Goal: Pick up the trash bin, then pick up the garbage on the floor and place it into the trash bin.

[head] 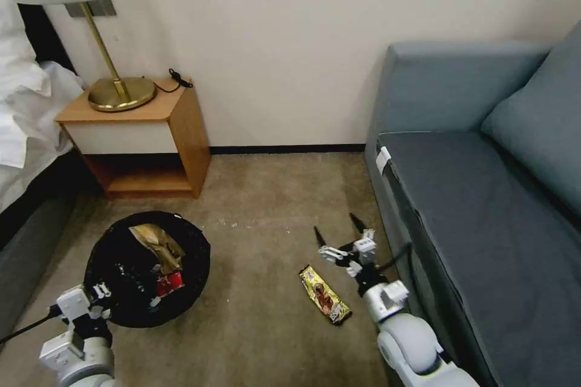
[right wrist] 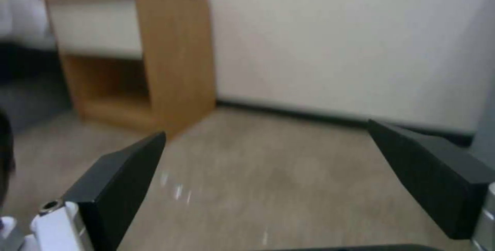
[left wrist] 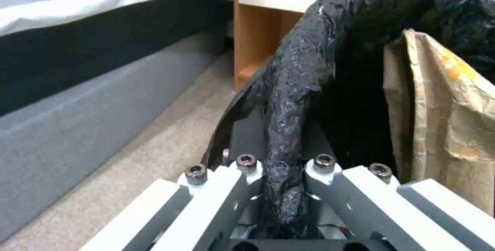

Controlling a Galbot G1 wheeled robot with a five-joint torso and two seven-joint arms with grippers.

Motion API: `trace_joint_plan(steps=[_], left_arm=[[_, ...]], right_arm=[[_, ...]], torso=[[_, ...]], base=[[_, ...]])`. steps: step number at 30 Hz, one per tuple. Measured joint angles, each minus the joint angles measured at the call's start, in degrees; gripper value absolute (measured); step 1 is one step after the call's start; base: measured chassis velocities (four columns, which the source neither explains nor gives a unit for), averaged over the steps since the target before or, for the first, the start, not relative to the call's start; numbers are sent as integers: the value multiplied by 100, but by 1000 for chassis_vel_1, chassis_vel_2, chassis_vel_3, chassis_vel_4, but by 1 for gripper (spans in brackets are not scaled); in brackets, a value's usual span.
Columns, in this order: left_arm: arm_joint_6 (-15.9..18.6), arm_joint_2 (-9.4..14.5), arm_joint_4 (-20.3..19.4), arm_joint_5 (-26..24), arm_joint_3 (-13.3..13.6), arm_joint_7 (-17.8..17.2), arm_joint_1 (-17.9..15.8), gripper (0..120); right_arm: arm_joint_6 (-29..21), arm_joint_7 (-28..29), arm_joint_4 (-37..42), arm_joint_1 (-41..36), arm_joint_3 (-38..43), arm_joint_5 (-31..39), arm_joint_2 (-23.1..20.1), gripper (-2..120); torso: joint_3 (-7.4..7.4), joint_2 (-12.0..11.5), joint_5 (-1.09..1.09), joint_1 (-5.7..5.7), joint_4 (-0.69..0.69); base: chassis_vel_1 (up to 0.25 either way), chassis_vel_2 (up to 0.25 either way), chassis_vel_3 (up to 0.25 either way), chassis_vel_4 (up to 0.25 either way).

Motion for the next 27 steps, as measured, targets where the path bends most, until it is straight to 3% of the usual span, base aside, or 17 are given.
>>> trace_joint_plan(steps=[1,2,3,4,5,6,8,10,16,20,27], left_arm=[[3,0,-16,3,-2,0,14,4],[3,0,-16,3,-2,0,14,4],[3,1,-21,3,-12,0,22,4],[3,1,-22,4,-16,0,23,4],[3,-6,-27,8,-25,0,22,4],[3,-6,-27,8,-25,0,22,4],[6,-35,-61,28,-27,1,11,4],[10,-96,-105,80,-12,0,-2,4],[-53,-202,-209,202,16,-2,42,4],[2,-210,-215,210,4,11,-22,4],[59,-227,-209,234,20,37,-38,4]], right_arm=[[-550,84,-126,280,-307,135,-165,100],[-550,84,-126,280,-307,135,-165,100],[-1179,129,-218,551,-574,340,-311,100],[-1445,131,-246,656,-674,465,-366,100],[-2290,123,-294,963,-949,1043,-533,100],[-2290,123,-294,963,-949,1043,-533,100],[-3589,87,-416,1412,-1311,1921,-716,100],[-4124,-79,-796,1807,-1678,2143,-821,100],[-4293,-477,-1586,2224,-2112,1790,-770,100],[-4158,-857,-2220,2378,-2256,1153,-568,100],[-3994,-986,-2614,2498,-2337,883,-483,100]], torso=[[0,0,0,0,1],[0,0,0,0,1],[0,0,-1,0,0],[0,0,0,0,0],[0,0,-1,0,0],[0,0,-1,0,0],[0,0,-1,0,0],[1,0,-1,0,0],[0,0,0,0,0],[1,0,0,0,-1],[0,0,-1,0,-1]], base=[[29,-39,-54,31],[29,-39,-54,31],[0,0,0,0],[0,0,0,0],[0,0,0,0],[0,0,0,0],[0,0,0,0],[0,0,0,0],[0,0,0,0],[0,0,0,0],[0,0,0,0]])
